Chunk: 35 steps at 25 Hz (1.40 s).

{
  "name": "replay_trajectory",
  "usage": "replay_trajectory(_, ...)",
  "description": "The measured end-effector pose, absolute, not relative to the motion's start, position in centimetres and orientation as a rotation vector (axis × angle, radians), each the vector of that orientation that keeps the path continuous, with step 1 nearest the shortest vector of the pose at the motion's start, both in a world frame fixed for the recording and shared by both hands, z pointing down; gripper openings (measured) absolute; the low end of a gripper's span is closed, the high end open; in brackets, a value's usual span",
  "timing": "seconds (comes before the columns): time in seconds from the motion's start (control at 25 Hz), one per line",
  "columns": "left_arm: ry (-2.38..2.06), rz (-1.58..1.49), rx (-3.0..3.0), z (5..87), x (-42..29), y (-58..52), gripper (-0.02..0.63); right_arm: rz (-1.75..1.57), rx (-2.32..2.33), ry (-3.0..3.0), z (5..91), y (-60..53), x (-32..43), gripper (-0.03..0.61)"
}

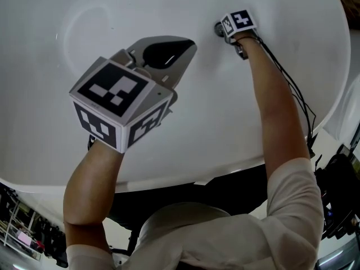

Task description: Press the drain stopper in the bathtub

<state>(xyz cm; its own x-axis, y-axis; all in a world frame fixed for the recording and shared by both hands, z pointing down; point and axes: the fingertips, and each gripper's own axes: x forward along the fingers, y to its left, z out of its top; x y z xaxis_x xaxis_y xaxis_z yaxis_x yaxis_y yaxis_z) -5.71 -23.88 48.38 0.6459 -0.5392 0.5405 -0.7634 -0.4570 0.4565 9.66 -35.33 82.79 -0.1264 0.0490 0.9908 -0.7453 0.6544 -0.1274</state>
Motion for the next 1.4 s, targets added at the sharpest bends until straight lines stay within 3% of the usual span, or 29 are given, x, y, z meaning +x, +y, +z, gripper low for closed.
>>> replay_trajectory(0.64, -0.998, 0.694, 2.086, 52.7, -5.9, -26.5, 0.008, 0.698, 0.581, -1.57, 81.8, -35.2, 7.6, 0.015)
replay_trajectory(1.4, -1.026, 0.641, 2.073, 49.9, -5.3, -25.6, 0.008, 0.616, 0.638, -1.618, 74.8, -37.0, 7.2, 0.017)
